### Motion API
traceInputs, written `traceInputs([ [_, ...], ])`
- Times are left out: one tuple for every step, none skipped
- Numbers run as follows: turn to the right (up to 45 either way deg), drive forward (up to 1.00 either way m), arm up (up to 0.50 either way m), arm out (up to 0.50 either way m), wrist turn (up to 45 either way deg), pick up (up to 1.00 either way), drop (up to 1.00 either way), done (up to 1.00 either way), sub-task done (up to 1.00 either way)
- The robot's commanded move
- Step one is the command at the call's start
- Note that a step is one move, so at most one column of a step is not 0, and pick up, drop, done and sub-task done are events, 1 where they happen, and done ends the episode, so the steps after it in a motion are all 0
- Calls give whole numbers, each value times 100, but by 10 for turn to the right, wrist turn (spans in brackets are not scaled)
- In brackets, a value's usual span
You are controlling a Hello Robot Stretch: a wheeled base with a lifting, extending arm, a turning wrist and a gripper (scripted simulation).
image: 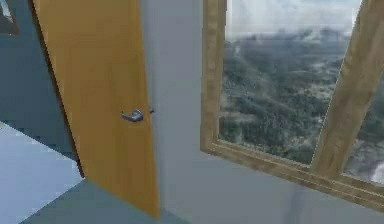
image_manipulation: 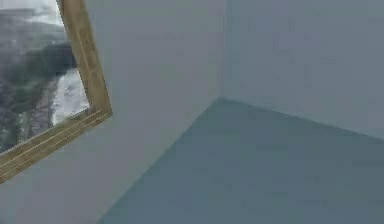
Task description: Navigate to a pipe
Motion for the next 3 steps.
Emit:
traceInputs([
  [-450, 0, 0, 0, 0, 0, 0, 0, 0],
  [-450, 0, 0, 0, 0, 0, 0, 0, 0],
  [-450, 0, 0, 0, 0, 0, 0, 0, 0],
])
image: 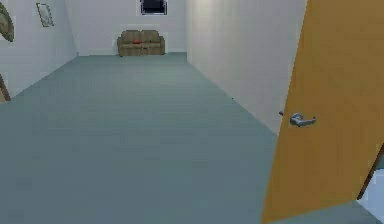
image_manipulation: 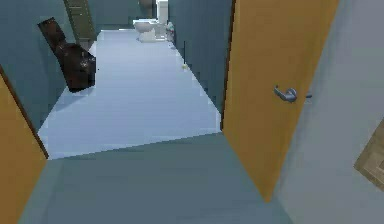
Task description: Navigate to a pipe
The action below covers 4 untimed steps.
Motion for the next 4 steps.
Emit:
traceInputs([
  [-30, 0, 0, 0, 0, 0, 0, 0, 0],
  [0, 100, 0, 0, 0, 0, 0, 0, 0],
  [0, 100, 0, 0, 0, 0, 0, 0, 0],
  [0, 100, 0, 0, 0, 0, 0, 0, 0],
])
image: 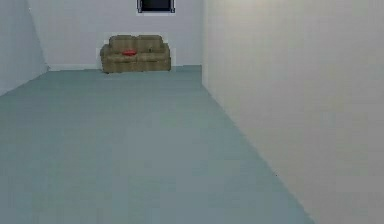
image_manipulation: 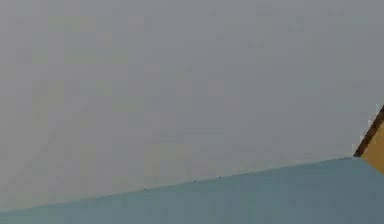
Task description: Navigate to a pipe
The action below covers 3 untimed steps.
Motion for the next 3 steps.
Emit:
traceInputs([
  [0, 100, 0, 0, 0, 0, 0, 0, 0],
  [-30, 0, 0, 0, 0, 0, 0, 0, 0],
  [0, 100, 0, 0, 0, 0, 0, 0, 0],
])
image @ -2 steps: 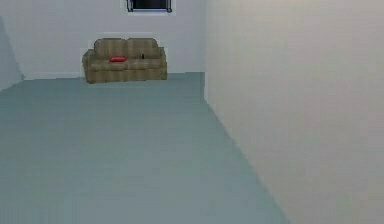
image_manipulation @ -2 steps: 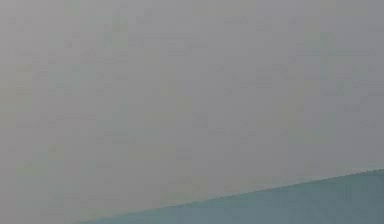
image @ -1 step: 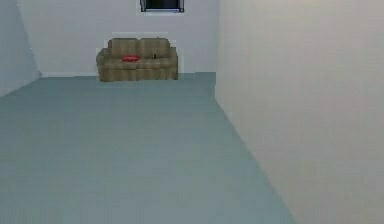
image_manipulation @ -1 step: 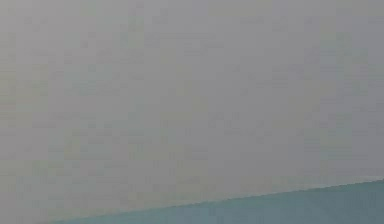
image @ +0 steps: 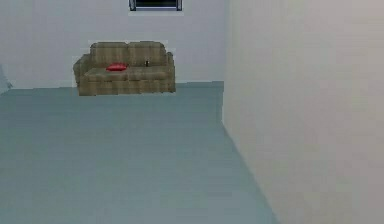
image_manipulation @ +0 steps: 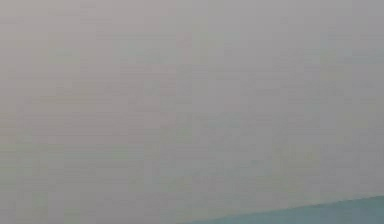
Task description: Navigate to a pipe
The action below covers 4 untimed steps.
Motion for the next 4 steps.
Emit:
traceInputs([
  [0, 100, 0, 0, 0, 0, 0, 0, 0],
  [0, 100, 0, 0, 0, 0, 0, 0, 0],
  [0, 100, 0, 0, 0, 0, 0, 0, 0],
  [120, 0, 0, 0, 0, 0, 0, 0, 0],
])
